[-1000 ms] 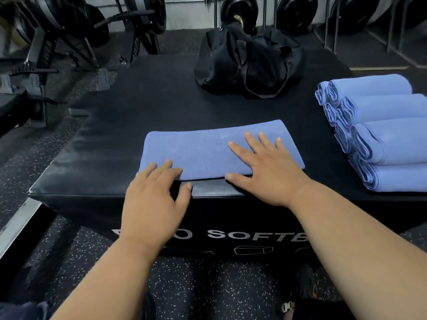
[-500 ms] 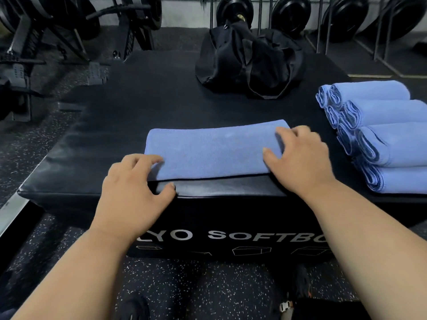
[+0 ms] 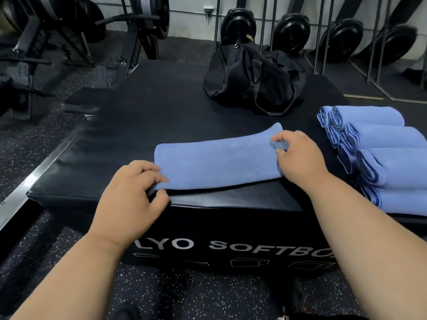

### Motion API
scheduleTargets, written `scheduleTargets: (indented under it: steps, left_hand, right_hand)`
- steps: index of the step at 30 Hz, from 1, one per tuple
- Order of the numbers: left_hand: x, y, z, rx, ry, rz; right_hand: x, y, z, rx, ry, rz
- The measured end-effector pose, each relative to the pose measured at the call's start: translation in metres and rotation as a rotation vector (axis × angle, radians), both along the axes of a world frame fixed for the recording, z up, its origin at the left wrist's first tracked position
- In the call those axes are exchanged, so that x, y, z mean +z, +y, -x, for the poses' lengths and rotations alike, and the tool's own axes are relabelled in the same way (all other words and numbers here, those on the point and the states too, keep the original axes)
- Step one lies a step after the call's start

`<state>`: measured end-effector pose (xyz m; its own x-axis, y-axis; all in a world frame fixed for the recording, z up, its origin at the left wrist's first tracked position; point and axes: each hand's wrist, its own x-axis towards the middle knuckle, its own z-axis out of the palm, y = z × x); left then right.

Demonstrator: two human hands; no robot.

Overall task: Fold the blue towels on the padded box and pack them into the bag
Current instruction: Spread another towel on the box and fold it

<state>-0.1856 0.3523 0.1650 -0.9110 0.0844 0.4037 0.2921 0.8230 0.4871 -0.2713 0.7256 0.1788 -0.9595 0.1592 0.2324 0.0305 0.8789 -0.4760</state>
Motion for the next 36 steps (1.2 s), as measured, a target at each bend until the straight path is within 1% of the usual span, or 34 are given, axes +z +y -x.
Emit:
scheduleTargets:
  steps: [3,5,8,11,13,14,16,17,18,20,22,24,28,31,33,36]
  left_hand:
    - [0.002,0.012,-0.012,-0.095,0.199,0.022]
    - [0.005,0.031,-0.022,-0.190,0.261,0.008]
    - [0.004,0.063,-0.033,-0.355,0.242,-0.016]
    - [-0.004,0.075,-0.036,-0.409,0.129,-0.003]
    - [-0.007,0.067,-0.031,-0.364,0.016,0.074]
    - [-0.008,0.059,-0.027,-0.335,-0.055,0.132]
    - [-0.011,0.045,-0.018,-0.296,-0.179,0.235]
    - [-0.013,0.039,-0.014,-0.289,-0.210,0.258]
    - [-0.015,0.033,-0.011,-0.284,-0.221,0.263]
    - [-0.016,0.026,-0.006,-0.281,-0.204,0.254]
    - [-0.016,0.022,-0.004,-0.275,-0.160,0.218]
    - [-0.017,0.019,-0.003,-0.262,-0.116,0.179]
    - [-0.012,0.018,-0.008,-0.244,-0.101,0.142]
    - [-0.008,0.021,-0.010,-0.214,-0.079,0.082]
    - [-0.005,0.022,-0.014,-0.204,-0.070,0.041]
    - [-0.003,0.021,-0.021,-0.223,-0.063,0.020]
  right_hand:
    - [0.010,-0.006,0.040,0.095,0.056,-0.102]
    - [0.021,-0.017,0.073,0.178,0.081,-0.185]
    - [0.041,-0.042,0.113,0.302,0.080,-0.290]
    - [0.049,-0.067,0.125,0.347,0.025,-0.380]
    - [0.047,-0.077,0.113,0.381,0.015,-0.364]
    - [0.045,-0.082,0.099,0.417,-0.004,-0.315]
    - [0.035,-0.088,0.063,0.487,-0.095,-0.175]
    - [0.030,-0.090,0.040,0.502,-0.164,-0.127]
    - [0.024,-0.092,0.018,0.516,-0.221,-0.114]
    - [0.009,-0.091,-0.022,0.535,-0.279,-0.195]
    - [0.000,-0.088,-0.051,0.537,-0.292,-0.284]
    - [-0.004,-0.085,-0.072,0.538,-0.293,-0.320]
    - [-0.010,-0.086,-0.114,0.589,-0.263,-0.377]
    - [-0.016,-0.087,-0.132,0.567,-0.223,-0.387]
    - [-0.017,-0.087,-0.136,0.534,-0.115,-0.364]
    - [-0.020,-0.085,-0.132,0.545,0.154,-0.315]
